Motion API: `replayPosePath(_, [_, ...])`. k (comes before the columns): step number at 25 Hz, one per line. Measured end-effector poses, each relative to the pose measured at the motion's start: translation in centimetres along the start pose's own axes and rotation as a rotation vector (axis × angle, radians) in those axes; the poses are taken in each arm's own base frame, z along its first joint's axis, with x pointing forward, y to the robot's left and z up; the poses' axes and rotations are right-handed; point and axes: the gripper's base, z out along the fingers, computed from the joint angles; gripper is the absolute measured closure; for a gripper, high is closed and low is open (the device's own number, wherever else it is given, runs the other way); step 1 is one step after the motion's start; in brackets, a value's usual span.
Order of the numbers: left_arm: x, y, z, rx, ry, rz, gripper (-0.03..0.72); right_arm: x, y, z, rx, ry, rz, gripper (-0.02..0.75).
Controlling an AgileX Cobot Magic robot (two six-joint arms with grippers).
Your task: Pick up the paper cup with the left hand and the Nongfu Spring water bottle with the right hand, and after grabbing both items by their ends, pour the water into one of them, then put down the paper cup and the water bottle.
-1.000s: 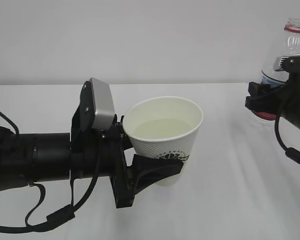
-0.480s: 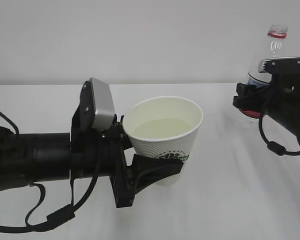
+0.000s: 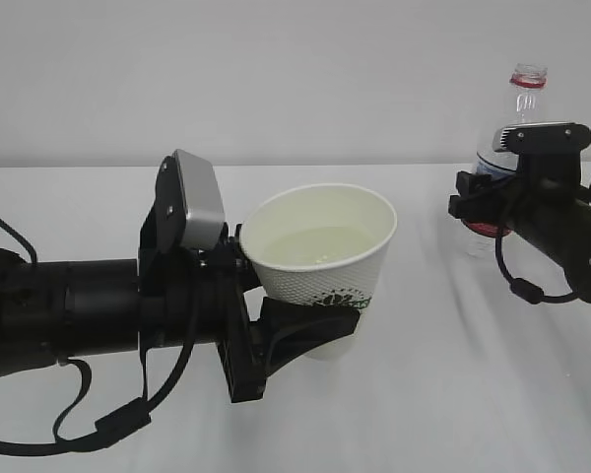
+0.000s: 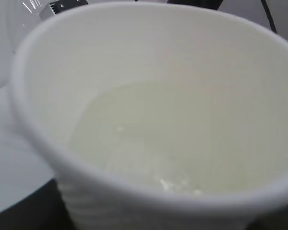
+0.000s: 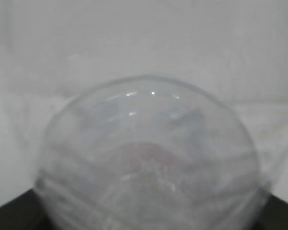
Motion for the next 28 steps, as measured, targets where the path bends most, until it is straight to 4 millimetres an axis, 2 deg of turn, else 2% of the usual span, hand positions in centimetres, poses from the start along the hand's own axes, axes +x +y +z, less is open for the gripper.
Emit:
replayPosePath(12, [-0.01,0.01,0.00,-0.002,-0.001,-0.001,0.196,0.70,0.02,0.93,0.003,0.001,-0.007,0.244])
replayPosePath(22, [-0.01,0.01,0.00,-0.002,-0.001,-0.001,0.196,0.69,0.01,0.93,0.005,0.000,-0.115,0.242])
replayPosePath(25, [-0.01,0.01,0.00,-0.002,-0.001,-0.001,0.196,0.68,0.01,0.93,0.005,-0.001,-0.115,0.206])
replayPosePath(28, [-0.01,0.01,0.00,-0.002,-0.001,-0.001,0.196,0.54,-0.01,0.96,0.008,-0.012,-0.113,0.117])
